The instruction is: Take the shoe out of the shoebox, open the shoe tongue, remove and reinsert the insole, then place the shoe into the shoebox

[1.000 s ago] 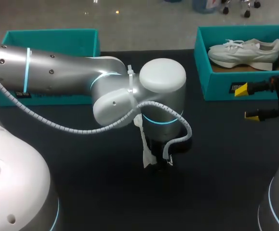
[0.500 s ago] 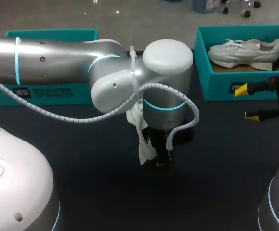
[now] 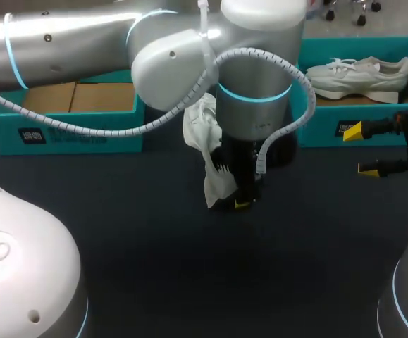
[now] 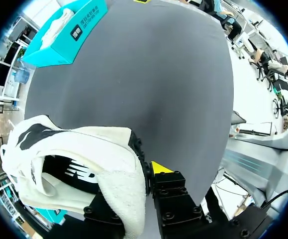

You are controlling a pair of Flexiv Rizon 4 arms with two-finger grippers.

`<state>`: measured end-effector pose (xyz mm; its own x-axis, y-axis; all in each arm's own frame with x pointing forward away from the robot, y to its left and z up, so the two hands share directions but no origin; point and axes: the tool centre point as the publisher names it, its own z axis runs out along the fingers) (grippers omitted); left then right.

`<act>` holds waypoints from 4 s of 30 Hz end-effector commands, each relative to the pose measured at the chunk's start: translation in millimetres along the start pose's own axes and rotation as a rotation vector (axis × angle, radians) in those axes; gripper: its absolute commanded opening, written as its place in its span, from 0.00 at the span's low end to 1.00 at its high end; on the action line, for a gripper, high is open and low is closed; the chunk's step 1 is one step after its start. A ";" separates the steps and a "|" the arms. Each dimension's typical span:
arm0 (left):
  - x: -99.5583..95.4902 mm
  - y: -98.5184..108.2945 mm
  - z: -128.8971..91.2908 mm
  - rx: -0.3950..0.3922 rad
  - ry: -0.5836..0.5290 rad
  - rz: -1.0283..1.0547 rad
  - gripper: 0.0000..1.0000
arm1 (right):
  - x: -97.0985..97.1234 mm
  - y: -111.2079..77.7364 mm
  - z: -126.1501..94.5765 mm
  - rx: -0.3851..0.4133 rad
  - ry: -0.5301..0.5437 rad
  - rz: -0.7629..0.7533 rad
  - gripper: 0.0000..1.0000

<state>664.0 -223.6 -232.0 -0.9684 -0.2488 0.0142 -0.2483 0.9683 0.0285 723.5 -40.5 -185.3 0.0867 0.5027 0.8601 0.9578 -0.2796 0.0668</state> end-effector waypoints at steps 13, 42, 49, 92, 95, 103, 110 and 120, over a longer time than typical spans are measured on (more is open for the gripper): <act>1.7 2.7 -32.4 -0.010 -0.024 -0.005 0.00 | 0.2 -0.3 0.3 0.000 -0.004 0.001 1.00; -90.5 178.0 -32.7 -0.041 0.014 -0.001 0.00 | 0.2 -0.3 0.3 0.000 -0.004 0.001 1.00; -111.4 211.1 -31.2 -0.020 0.030 -0.009 0.00 | 0.2 -0.3 0.3 0.000 -0.004 0.001 1.00; -222.5 335.2 -21.0 0.047 0.066 -0.018 0.00 | 0.2 -0.3 0.3 0.000 -0.004 0.001 1.00; -233.1 343.9 -19.8 -0.006 0.051 -0.003 0.00 | 0.2 -0.3 0.3 0.000 -0.004 0.001 1.00; -262.2 378.3 -34.1 -0.001 0.053 0.024 0.00 | 0.2 -0.3 0.3 0.000 -0.004 0.001 1.00; -290.1 404.1 -41.3 -0.045 0.077 0.064 0.00 | 0.2 -0.3 0.3 0.000 -0.004 0.001 1.00; -343.2 440.8 -41.1 -0.085 0.046 0.099 0.00 | 0.2 -0.3 0.3 0.000 -0.004 0.001 1.00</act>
<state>872.2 279.3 -181.7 -0.9871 -0.1552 0.0402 -0.1510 0.9843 0.0914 723.4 -40.4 -185.3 0.0865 0.5027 0.8601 0.9579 -0.2793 0.0669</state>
